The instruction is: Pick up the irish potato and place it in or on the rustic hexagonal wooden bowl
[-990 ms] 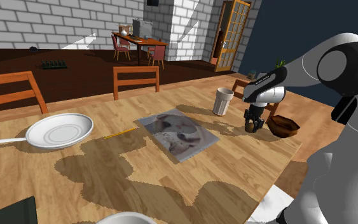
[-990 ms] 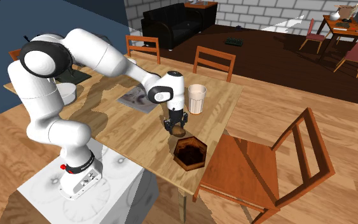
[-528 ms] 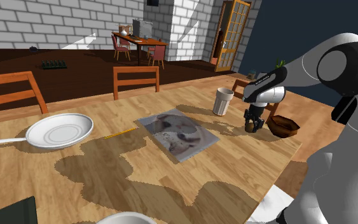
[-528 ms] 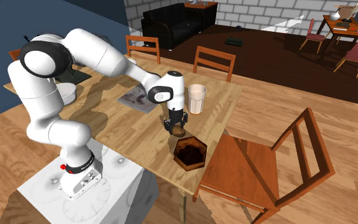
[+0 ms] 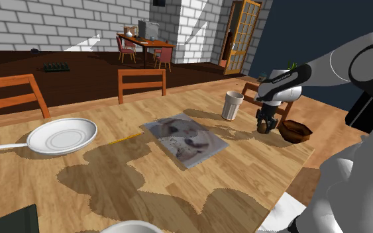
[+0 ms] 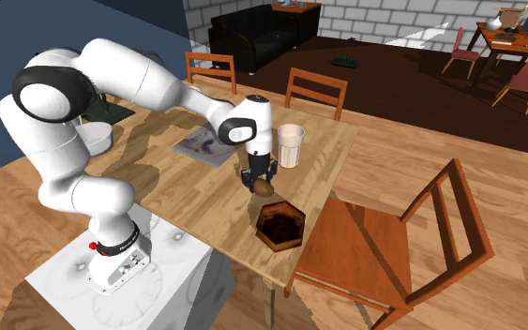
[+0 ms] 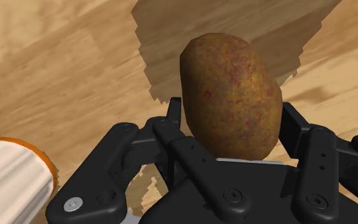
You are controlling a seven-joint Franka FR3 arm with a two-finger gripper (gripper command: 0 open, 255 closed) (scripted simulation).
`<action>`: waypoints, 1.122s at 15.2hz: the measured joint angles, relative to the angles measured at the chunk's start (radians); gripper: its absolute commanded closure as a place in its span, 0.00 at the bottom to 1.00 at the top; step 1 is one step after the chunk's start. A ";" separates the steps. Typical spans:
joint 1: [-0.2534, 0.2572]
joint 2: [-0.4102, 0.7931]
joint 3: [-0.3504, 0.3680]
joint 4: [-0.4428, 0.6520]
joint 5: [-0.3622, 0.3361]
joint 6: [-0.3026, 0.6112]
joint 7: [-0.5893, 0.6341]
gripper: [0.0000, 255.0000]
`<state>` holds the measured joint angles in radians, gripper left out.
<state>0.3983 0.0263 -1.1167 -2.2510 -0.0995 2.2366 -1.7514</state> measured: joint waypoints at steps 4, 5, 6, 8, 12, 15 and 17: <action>0.007 -0.063 0.005 0.026 -0.064 -0.060 0.046 1.00; 0.006 -0.078 0.008 0.033 -0.079 -0.074 0.054 1.00; 0.005 -0.091 0.010 0.042 -0.091 -0.090 0.060 1.00; 0.004 -0.115 0.020 0.056 -0.112 -0.119 0.078 1.00; -0.002 -0.157 0.039 0.090 -0.146 -0.179 0.100 1.00; -0.005 -0.183 0.054 0.116 -0.164 -0.222 0.113 1.00; -0.010 -0.205 0.067 0.133 -0.179 -0.254 0.122 1.00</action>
<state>0.3885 -0.1784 -1.0499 -2.1177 -0.2788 1.9827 -1.6295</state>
